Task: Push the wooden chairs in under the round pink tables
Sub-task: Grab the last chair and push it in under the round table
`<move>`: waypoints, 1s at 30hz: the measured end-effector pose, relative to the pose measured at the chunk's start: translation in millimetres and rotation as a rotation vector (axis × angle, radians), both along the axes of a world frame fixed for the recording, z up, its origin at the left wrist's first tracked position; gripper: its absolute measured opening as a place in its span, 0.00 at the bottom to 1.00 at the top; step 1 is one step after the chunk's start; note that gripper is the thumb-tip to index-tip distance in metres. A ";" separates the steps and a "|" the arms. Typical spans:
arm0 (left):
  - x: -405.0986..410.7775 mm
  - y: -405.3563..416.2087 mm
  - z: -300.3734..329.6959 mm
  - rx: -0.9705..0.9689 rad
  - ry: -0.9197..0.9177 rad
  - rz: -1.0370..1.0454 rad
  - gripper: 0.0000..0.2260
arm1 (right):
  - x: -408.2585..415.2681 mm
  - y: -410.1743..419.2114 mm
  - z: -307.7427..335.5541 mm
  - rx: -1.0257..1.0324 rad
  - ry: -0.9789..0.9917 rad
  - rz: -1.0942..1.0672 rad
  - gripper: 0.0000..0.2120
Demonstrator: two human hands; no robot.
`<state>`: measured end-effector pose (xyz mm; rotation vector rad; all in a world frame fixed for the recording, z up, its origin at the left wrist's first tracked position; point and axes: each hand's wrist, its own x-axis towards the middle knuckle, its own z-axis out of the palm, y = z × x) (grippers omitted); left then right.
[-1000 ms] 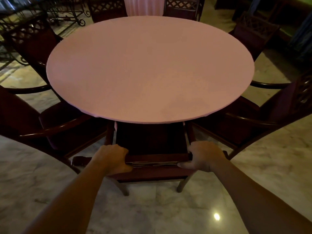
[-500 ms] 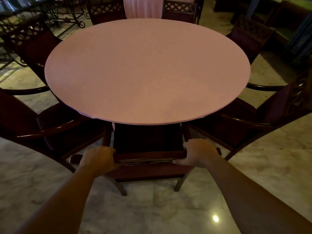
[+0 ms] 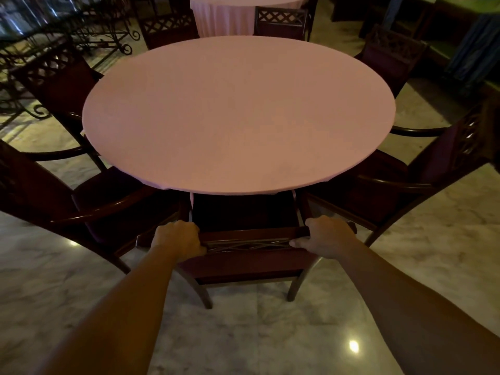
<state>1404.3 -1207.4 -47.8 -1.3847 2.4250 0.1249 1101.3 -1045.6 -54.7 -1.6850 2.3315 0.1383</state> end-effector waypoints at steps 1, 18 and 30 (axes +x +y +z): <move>2.9 -0.7 0.5 0.004 0.000 0.006 0.19 | 3.7 1.4 -0.7 -0.002 -0.011 -0.001 0.26; 3.0 20.5 -4.2 -0.007 0.029 -0.001 0.20 | 9.5 20.6 -0.6 0.067 0.032 0.017 0.24; 19.0 25.8 -4.1 0.002 -0.004 0.018 0.19 | 29.5 36.0 -3.3 0.011 0.033 0.045 0.25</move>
